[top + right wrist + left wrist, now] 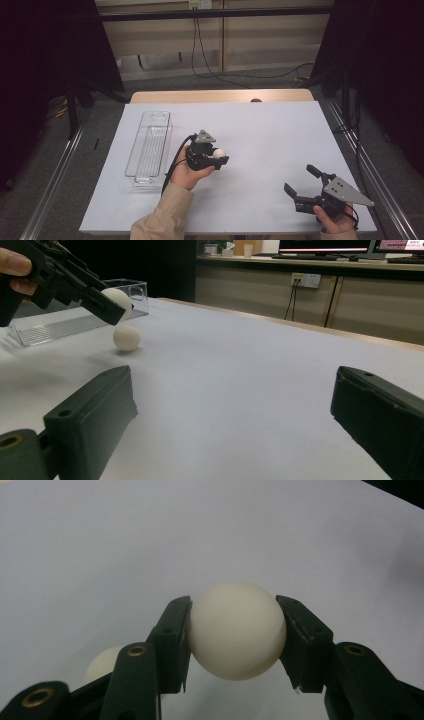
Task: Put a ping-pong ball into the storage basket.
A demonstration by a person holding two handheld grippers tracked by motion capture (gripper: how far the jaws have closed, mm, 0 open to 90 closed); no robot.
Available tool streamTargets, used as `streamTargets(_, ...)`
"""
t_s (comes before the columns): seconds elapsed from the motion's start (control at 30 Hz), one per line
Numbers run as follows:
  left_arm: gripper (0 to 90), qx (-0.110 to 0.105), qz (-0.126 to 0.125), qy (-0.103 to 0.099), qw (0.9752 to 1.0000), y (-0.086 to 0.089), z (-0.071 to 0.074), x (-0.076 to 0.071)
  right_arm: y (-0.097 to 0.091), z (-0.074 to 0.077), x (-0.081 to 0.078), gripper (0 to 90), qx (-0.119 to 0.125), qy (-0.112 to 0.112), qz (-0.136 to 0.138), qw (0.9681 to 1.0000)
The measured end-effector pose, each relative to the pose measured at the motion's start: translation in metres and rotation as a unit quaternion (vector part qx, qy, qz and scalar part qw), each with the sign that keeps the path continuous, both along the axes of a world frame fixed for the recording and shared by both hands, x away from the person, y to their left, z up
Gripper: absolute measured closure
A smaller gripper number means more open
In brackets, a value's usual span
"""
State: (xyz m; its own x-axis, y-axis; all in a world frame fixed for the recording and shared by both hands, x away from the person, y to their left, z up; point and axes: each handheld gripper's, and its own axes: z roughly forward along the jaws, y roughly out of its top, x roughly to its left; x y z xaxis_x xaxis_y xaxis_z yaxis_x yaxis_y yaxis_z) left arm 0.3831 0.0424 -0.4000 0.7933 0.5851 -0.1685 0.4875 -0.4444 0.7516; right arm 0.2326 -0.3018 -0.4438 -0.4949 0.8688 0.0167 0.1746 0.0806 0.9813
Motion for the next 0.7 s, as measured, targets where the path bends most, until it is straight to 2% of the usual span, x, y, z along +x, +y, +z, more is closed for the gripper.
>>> streamTargets(0.7, 51.0, -0.003, 0.016, 0.001, 0.9999, 0.013, 0.006, 0.003, 0.001, 0.000, 0.000, 3.3, -0.002, 0.000, 0.002, 1.0000)
